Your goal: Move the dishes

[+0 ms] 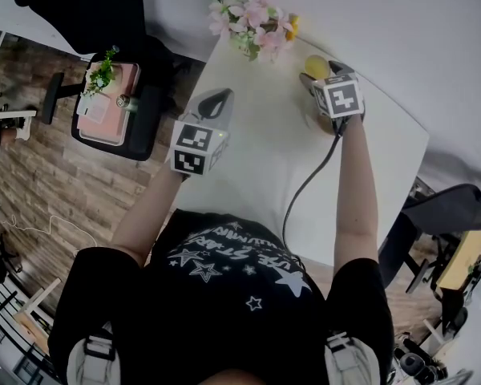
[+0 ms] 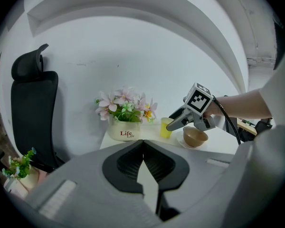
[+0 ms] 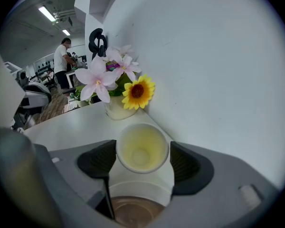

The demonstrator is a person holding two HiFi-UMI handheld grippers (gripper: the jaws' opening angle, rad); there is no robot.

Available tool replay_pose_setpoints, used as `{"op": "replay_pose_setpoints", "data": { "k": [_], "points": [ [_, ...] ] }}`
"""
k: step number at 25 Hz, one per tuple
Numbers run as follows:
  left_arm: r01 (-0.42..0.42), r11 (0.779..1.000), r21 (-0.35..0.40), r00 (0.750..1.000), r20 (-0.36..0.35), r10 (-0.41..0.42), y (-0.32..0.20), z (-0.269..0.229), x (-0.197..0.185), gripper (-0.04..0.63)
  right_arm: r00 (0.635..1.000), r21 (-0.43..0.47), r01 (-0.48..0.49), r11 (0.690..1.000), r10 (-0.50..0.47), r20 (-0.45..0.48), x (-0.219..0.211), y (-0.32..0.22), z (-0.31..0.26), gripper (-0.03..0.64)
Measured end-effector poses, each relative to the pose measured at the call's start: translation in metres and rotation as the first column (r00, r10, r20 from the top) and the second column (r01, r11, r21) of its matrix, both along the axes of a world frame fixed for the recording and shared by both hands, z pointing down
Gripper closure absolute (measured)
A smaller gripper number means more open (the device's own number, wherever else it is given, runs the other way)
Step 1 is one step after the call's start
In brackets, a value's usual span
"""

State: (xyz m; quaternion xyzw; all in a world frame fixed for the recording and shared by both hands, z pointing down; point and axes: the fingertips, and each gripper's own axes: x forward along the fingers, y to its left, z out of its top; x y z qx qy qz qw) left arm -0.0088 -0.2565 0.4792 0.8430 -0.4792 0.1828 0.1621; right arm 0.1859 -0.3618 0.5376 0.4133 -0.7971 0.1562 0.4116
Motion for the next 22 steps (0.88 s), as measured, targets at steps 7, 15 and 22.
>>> {"op": "replay_pose_setpoints", "data": {
  "k": [7, 15, 22],
  "points": [
    [-0.005, 1.000, 0.015, 1.000, -0.003, 0.005, 0.003, -0.007, 0.000, 0.584, 1.000, 0.061, -0.019, 0.998, 0.017, 0.023, 0.005, 0.003, -0.023, 0.258],
    [-0.017, 0.999, 0.044, 1.000, -0.009, 0.017, 0.011, -0.019, 0.006, 0.584, 0.991, 0.165, -0.117, 0.979, 0.104, 0.088, 0.024, 0.032, -0.064, 0.258],
    [-0.058, 0.996, 0.065, 0.998, -0.002, 0.058, 0.025, -0.030, 0.022, 0.584, 0.968, 0.198, -0.238, 0.951, 0.215, 0.132, 0.051, 0.067, -0.074, 0.267]
  ]
}}
